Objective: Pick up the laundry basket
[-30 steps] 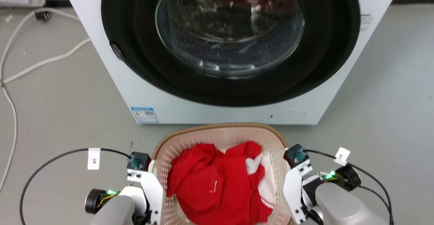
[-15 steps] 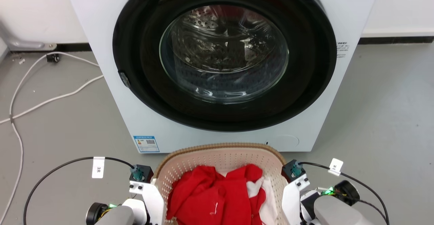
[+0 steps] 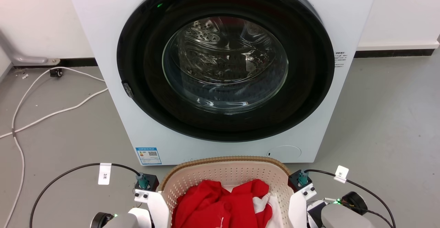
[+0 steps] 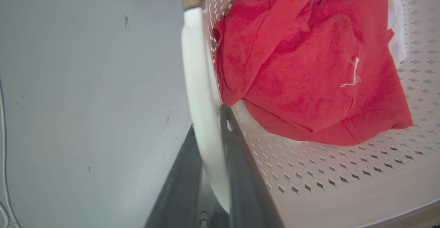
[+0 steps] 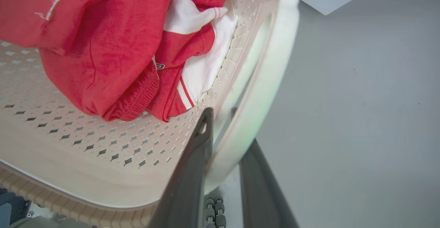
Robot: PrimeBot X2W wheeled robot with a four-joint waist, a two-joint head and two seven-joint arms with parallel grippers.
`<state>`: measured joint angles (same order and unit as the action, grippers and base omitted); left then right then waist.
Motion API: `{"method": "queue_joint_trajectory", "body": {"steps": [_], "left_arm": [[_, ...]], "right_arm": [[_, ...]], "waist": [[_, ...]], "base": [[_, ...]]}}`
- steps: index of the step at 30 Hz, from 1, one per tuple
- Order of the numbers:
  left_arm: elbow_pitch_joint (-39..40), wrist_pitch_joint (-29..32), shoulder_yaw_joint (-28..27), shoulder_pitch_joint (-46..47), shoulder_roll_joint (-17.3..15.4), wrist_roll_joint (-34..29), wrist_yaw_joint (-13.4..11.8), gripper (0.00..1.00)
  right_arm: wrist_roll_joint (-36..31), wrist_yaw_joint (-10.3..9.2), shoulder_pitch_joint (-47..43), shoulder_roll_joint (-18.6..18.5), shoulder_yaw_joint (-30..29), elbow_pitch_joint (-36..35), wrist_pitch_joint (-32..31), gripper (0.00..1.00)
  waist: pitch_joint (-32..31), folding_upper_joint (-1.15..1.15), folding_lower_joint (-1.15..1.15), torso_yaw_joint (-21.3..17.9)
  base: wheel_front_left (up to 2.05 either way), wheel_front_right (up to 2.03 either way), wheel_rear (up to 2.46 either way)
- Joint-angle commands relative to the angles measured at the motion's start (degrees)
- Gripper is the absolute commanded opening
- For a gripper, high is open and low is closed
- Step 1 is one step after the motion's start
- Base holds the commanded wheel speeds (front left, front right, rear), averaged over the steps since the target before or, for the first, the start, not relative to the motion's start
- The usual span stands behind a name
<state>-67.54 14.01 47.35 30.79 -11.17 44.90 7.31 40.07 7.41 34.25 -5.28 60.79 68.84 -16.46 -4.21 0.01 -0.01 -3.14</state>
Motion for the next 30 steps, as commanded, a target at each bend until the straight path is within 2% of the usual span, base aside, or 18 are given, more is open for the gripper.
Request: {"method": "queue_joint_trajectory", "body": {"steps": [1,30], "left_arm": [[0.2,0.3,0.6,-0.2,0.4,0.5,0.2,0.00],[-0.1,1.2,7.3,1.7,-0.4,7.0,0.2,0.00]], "right_arm": [[0.7,0.14,-0.3,0.1,0.8,-0.2,-0.2,0.00],[9.2,0.15,1.4,-0.4,8.3,-0.1,-1.1,0.00]], "waist": [[0.0,-0.01,0.01,-0.1],[0.7,-0.01,0.01,-0.1]], "base": [[0.00,0.00,0.00],[0.00,0.00,0.00]]}}
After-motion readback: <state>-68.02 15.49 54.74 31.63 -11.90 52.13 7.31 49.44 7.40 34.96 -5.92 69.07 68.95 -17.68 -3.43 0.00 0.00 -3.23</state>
